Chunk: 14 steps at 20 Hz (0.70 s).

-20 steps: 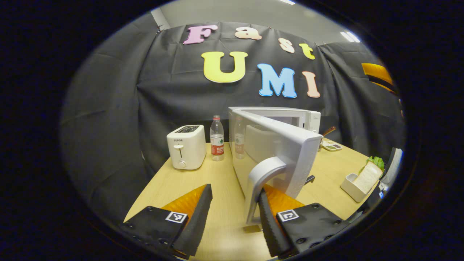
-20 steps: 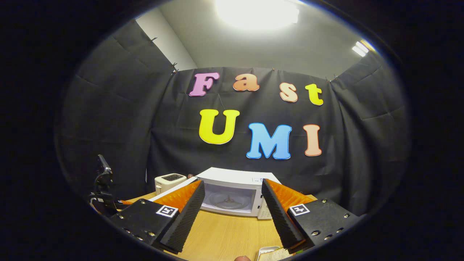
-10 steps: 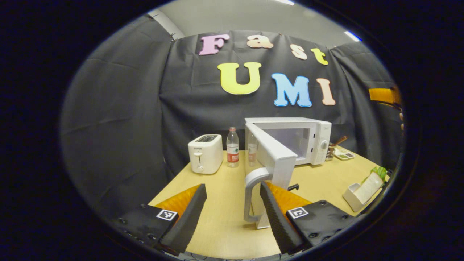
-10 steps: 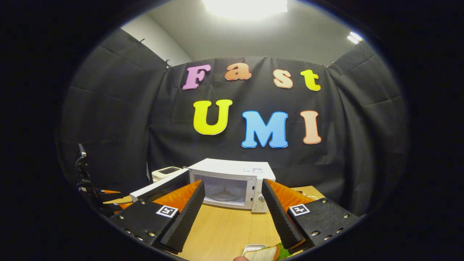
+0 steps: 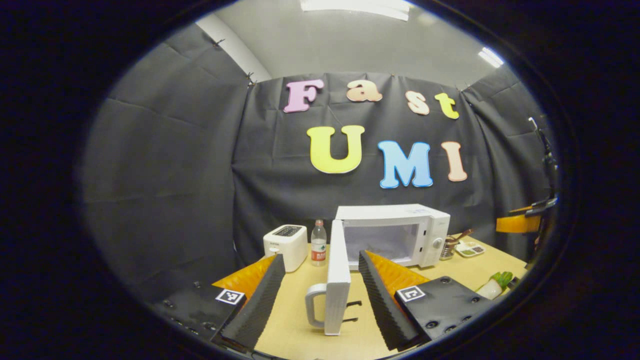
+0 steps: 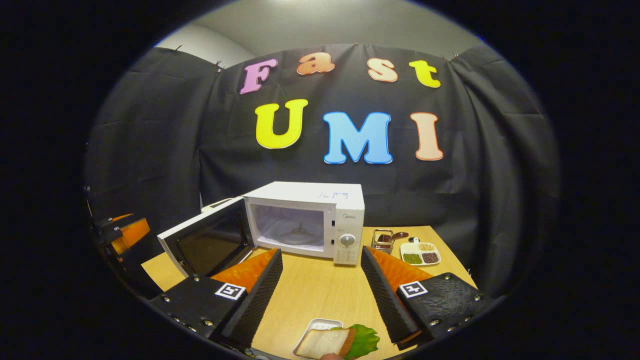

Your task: Open the microwave oven with the left hand, put the food in, and close the microwave oven.

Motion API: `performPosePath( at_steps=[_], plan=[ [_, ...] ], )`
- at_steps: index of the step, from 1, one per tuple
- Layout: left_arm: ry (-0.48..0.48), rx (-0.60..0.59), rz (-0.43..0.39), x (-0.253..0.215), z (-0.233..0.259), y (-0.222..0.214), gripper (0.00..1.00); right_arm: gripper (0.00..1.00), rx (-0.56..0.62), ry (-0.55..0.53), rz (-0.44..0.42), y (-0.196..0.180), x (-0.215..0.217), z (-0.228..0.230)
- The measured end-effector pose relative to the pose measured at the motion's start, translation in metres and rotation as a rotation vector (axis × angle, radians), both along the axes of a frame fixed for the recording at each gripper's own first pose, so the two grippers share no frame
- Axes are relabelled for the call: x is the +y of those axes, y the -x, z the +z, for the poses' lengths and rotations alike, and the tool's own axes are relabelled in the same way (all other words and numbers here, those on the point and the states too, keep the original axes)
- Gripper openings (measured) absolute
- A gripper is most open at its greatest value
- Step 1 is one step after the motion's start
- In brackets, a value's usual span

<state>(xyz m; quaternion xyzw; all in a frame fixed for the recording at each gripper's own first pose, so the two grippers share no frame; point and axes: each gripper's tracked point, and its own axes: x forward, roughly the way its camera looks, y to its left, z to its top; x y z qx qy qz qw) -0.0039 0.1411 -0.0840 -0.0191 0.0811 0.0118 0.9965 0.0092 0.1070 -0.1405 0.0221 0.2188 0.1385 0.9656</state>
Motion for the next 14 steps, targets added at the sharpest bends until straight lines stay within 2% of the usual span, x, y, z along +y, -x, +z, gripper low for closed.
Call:
performPosePath(
  at_steps=[6,14],
  plan=[
    [0.014,-0.06,-0.009,-0.032,0.038,-0.006,0.95,0.96,0.226,-0.053,0.007,0.012,-0.024,-0.065],
    [-0.001,-0.064,-0.044,-0.082,0.048,-0.012,0.95,0.97,0.463,-0.116,0.01,0.051,-0.045,-0.12]
  ],
)
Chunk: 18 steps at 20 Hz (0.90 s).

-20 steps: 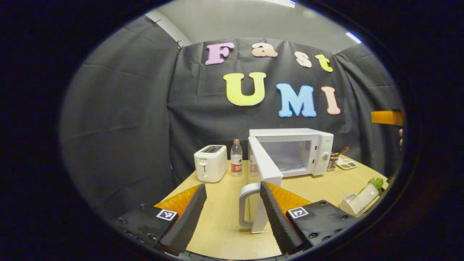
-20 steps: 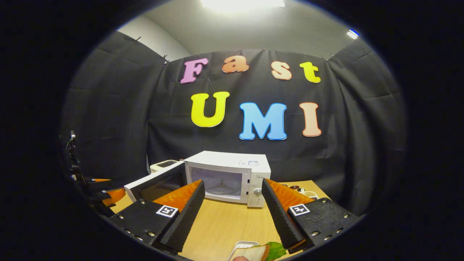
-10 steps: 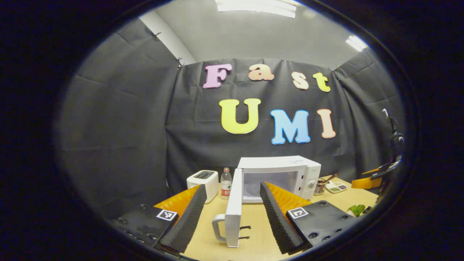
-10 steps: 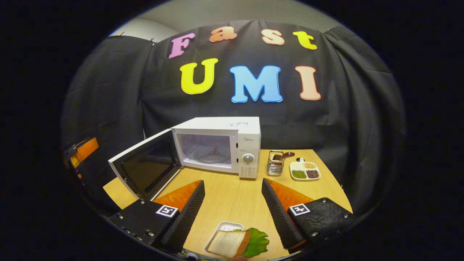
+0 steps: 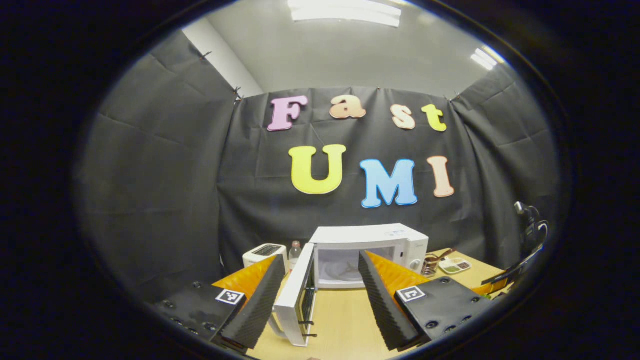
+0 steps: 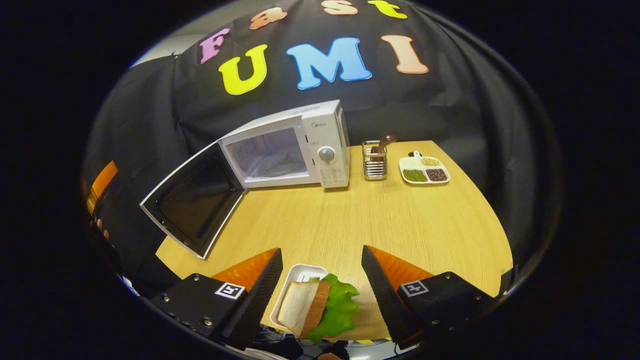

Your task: Open the microwave oven with the left hand, put the food in, and close the microwave oven.

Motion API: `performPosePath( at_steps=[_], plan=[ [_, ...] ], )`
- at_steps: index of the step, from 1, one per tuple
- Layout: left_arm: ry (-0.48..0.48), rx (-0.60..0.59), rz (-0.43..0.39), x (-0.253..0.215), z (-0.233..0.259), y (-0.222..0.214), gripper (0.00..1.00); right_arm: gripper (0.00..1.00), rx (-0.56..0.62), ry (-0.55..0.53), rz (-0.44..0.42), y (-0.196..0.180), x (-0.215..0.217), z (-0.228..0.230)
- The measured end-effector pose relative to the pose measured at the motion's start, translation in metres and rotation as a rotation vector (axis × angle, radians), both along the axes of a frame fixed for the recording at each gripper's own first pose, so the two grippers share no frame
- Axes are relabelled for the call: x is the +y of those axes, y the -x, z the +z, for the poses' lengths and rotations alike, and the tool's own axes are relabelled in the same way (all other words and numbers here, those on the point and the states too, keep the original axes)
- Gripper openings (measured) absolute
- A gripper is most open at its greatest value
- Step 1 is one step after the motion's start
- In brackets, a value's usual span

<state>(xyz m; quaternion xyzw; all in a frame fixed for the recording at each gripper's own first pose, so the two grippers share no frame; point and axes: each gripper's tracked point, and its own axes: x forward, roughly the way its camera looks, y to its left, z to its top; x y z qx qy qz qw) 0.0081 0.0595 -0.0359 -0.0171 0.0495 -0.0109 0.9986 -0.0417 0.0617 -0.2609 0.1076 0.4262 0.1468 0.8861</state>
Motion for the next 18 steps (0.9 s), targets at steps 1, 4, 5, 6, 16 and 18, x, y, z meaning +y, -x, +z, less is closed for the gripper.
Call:
performPosePath(
  at_steps=[1,4,5,6,16,18],
  plan=[
    [-0.003,0.005,-0.003,-0.006,-0.002,0.0,0.95,0.97,0.031,-0.012,0.006,0.006,0.0,-0.008],
    [-0.027,0.008,-0.008,-0.019,0.0,0.001,0.95,0.97,0.132,-0.063,0.009,0.023,-0.004,-0.025],
    [-0.034,0.006,-0.008,-0.023,0.001,0.002,0.95,0.97,0.169,-0.09,0.007,0.028,-0.002,-0.03],
    [-0.035,0.005,-0.008,-0.027,0.002,0.002,0.95,0.97,0.202,-0.12,0.001,0.031,0.0,-0.035],
    [-0.055,0.017,0.027,-0.049,0.006,0.013,0.95,0.93,0.427,-0.316,-0.006,0.07,0.015,-0.05],
    [-0.085,0.015,0.043,-0.048,0.009,0.016,0.95,0.63,0.447,-0.37,-0.024,0.067,0.019,-0.044]
  ],
)
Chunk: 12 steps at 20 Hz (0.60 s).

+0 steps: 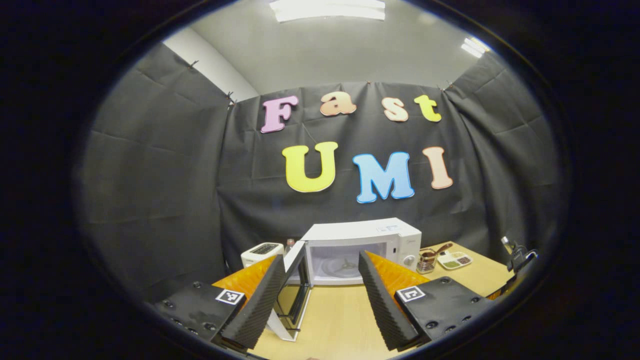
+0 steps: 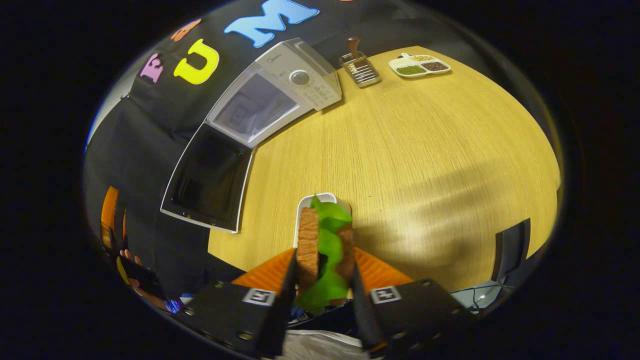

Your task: Open the microwave oven with the left hand, put the food in, and close the microwave oven.

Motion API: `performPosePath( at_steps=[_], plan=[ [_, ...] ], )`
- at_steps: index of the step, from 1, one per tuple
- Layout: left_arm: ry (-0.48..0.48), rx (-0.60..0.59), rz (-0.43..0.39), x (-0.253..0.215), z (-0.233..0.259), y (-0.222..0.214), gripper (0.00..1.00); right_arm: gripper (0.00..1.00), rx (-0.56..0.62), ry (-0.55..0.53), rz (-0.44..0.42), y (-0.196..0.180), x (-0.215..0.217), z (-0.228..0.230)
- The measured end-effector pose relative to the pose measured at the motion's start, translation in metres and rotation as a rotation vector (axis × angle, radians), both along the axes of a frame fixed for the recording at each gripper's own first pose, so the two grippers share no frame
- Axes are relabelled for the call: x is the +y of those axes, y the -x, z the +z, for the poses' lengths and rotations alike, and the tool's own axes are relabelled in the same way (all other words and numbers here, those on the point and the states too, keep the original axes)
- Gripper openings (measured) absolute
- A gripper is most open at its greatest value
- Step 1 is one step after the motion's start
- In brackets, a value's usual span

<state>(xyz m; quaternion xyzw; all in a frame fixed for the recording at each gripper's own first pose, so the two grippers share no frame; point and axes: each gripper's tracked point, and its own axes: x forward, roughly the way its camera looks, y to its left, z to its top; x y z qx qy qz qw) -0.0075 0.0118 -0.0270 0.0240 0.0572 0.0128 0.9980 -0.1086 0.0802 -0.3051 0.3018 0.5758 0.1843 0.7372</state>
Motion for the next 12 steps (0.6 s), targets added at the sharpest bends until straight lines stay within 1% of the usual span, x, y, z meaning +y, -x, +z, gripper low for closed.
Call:
performPosePath(
  at_steps=[1,2,3,5,7,9,12],
  plan=[
    [-0.007,-0.002,0.007,0.001,0.002,0.002,0.95,0.48,0.004,-0.007,0.007,0.001,0.001,0.0],
    [-0.01,-0.003,0.015,0.001,0.003,0.003,0.95,0.48,0.007,0.002,-0.01,-0.005,-0.004,0.002],
    [-0.012,-0.002,0.026,0.003,0.004,0.003,0.95,0.35,0.009,-0.004,0.004,-0.001,-0.002,0.001],
    [-0.01,-0.004,0.042,0.007,0.005,0.004,0.95,0.34,-0.011,0.013,0.041,0.0,-0.002,0.001],
    [0.006,-0.004,0.046,0.008,0.005,0.003,0.95,0.35,-0.028,0.032,0.052,-0.005,-0.004,0.004],
    [0.013,-0.013,0.053,0.014,0.008,-0.002,0.95,0.35,-0.035,0.027,0.032,-0.011,-0.004,0.01],
    [0.027,-0.03,0.048,0.022,0.012,-0.017,0.94,0.34,-0.024,-0.022,-0.014,-0.023,0.003,0.027]
  ],
)
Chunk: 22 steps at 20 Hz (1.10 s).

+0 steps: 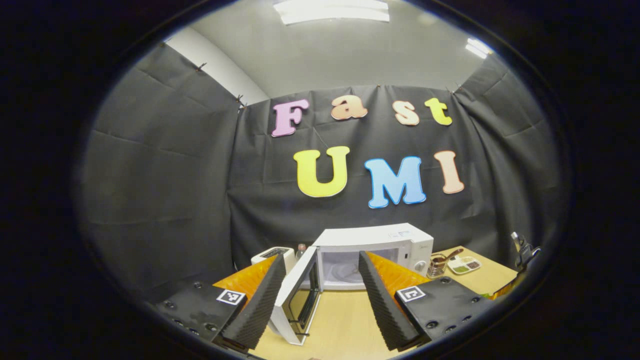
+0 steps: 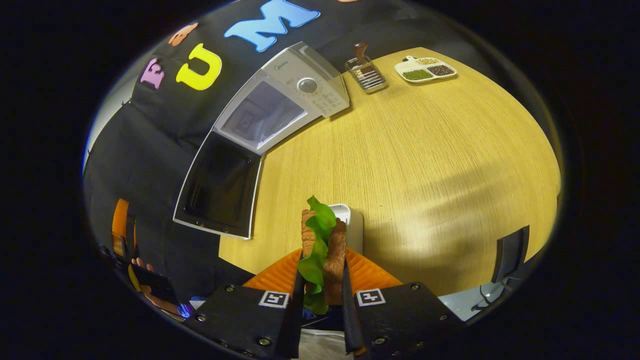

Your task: Open the microwave oven with the left hand, put the food in, and close the microwave oven.

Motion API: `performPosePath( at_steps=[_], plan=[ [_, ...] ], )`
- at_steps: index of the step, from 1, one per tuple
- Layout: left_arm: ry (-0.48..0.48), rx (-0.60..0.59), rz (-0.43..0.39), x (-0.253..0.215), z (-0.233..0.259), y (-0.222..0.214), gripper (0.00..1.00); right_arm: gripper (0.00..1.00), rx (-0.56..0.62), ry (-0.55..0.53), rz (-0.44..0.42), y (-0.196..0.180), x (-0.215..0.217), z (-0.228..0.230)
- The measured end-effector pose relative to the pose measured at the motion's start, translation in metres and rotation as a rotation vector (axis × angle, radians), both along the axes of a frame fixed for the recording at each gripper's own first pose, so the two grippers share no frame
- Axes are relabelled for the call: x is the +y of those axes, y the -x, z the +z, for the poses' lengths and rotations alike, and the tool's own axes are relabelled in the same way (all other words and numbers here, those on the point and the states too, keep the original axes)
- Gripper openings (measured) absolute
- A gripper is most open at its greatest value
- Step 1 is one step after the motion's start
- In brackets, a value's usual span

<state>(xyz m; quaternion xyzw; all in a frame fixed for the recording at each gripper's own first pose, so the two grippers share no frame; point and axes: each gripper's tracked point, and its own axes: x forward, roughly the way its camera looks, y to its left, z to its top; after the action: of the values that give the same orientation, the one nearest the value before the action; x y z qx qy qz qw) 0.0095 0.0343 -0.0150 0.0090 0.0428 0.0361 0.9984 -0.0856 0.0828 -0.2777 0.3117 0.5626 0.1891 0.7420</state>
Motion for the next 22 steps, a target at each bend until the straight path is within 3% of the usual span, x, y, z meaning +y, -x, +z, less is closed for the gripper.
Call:
performPosePath(
  at_steps=[8,22],
  plan=[
    [0.094,-0.043,-0.046,0.035,-0.003,-0.054,0.95,0.34,-0.132,0.008,-0.092,-0.06,0.035,0.037],
    [0.091,-0.036,-0.089,0.127,-0.013,-0.099,0.95,0.34,-0.331,0.009,-0.222,-0.153,0.156,0.043]
  ],
)
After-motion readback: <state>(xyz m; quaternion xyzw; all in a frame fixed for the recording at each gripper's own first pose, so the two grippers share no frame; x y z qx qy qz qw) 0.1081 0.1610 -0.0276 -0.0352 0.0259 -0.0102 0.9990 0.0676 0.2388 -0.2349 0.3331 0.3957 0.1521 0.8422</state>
